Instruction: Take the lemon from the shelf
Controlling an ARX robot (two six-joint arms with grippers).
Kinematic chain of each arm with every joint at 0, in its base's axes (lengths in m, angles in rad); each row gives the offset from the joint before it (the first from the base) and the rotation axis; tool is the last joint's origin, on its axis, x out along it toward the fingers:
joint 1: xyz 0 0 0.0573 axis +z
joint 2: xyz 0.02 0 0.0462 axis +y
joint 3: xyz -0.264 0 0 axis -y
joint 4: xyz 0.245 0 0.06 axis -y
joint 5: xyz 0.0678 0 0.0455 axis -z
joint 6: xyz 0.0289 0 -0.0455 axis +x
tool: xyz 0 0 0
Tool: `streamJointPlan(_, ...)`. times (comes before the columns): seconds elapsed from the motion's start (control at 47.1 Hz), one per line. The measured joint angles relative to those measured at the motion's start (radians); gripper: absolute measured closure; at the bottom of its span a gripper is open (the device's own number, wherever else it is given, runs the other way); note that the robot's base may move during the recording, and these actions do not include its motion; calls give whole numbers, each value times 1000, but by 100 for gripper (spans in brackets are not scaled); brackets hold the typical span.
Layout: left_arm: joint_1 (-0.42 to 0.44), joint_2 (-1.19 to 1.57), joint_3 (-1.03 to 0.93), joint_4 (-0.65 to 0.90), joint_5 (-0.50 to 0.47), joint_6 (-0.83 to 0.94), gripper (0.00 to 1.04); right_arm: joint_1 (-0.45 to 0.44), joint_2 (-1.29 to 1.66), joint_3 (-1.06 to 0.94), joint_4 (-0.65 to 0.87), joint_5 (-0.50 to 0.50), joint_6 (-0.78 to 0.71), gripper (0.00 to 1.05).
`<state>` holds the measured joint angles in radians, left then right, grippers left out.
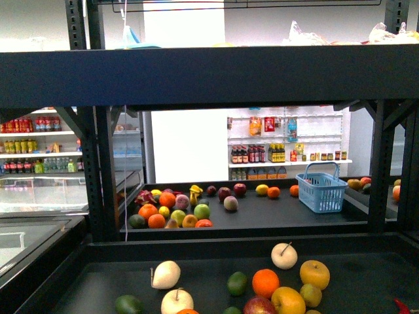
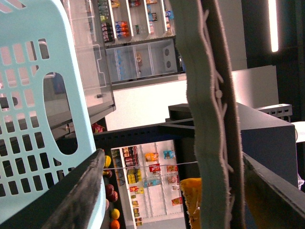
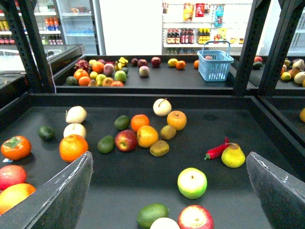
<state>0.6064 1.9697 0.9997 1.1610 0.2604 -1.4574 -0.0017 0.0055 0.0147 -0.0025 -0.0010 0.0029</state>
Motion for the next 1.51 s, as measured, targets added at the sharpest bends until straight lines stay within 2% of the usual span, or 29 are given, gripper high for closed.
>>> streamJointPlan(0.064,2,-16,-2,-10,2,4,6,0,0,0,0,0,0,8)
streamJointPlan(0.403,31,-137,-41,-148,63,48,8,0,0,0,0,0,0,8)
streamJointPlan(0.637,42,-231,-61,-320,127,150,8,0,0,0,0,0,0,8)
streamJointPlan(0.87,47,-396,-69,-604,175,391,8,0,0,0,0,0,0,8)
streamJointPlan(0.976,49,-504,-69,-789,166,617,8,0,0,0,0,0,0,8)
streamJointPlan(1.146,37,-646,-69,-935,190,916,8,0,0,0,0,0,0,8)
streamJointPlan(1.231,13,-716,-69,-999,194,1054,8,0,0,0,0,0,0,8)
streamJointPlan(1.295,-37,-795,-81,-1036,175,1184,8,0,0,0,0,0,0,8)
streamJointPlan(1.422,-169,-929,-151,-1035,69,1339,8,0,0,0,0,0,0,8)
streamJointPlan(1.507,-296,-1007,-230,-999,-49,1384,8,0,0,0,0,0,0,8)
